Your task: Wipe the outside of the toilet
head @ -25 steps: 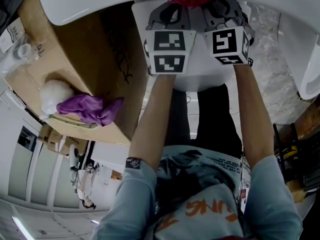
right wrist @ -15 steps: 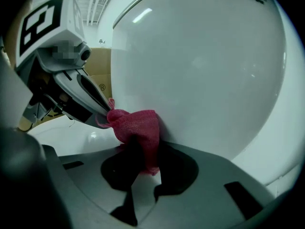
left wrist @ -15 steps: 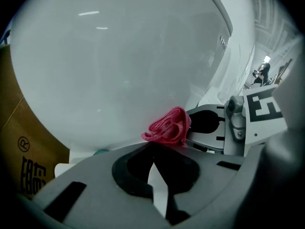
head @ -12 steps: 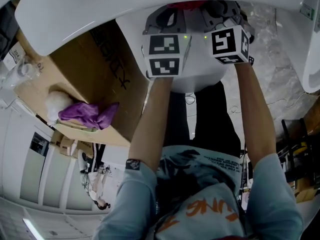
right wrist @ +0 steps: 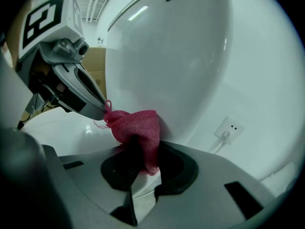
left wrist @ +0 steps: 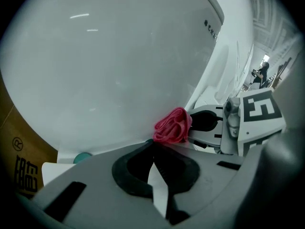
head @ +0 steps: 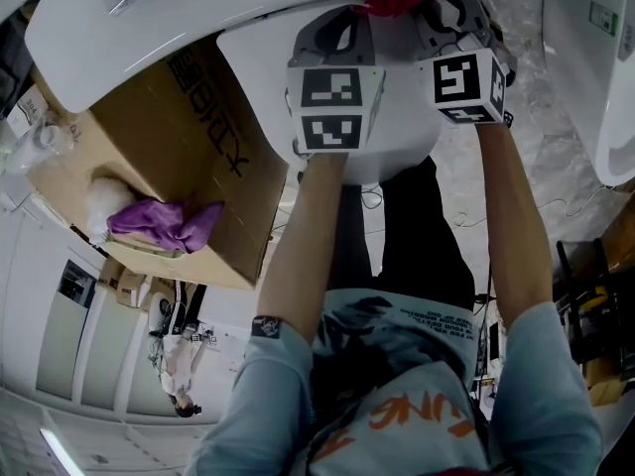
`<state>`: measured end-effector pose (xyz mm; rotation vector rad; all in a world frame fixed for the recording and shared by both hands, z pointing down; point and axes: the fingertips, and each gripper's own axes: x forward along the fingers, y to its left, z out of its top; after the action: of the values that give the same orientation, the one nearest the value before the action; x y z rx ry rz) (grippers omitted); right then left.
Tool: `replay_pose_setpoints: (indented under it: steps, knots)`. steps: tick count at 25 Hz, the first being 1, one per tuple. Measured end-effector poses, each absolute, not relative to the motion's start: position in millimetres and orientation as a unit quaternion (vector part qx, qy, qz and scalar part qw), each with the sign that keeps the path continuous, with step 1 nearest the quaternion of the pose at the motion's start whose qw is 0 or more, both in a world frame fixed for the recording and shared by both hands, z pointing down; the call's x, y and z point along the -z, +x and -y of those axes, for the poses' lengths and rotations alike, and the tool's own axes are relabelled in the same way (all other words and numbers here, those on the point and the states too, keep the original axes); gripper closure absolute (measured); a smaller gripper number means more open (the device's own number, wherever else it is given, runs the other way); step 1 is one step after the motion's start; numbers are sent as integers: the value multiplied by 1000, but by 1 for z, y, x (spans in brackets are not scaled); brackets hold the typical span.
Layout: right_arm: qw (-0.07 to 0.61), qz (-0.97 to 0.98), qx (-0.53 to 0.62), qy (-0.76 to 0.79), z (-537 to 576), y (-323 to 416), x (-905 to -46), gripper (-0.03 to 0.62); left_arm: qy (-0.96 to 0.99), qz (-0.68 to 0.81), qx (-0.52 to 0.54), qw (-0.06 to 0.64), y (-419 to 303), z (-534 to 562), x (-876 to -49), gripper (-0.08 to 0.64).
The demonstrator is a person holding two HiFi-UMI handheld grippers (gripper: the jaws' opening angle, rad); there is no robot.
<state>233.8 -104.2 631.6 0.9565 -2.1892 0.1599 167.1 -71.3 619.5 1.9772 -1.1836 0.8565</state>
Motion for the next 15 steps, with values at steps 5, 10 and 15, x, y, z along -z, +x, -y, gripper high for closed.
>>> replay_pose_setpoints:
  steps: [5, 10, 15]
  knots:
    - [394, 828, -63, 393, 104, 258, -633, 508, 761, 463, -316, 327, 170, 63, -606, 534]
    - [418, 787, -97, 442, 86, 295, -630, 506, 770, 456, -308, 323, 169, 41, -591, 534]
    - [375, 767, -132, 503, 52, 308, -598, 506, 788, 443, -289, 316, 166, 22, -578, 535]
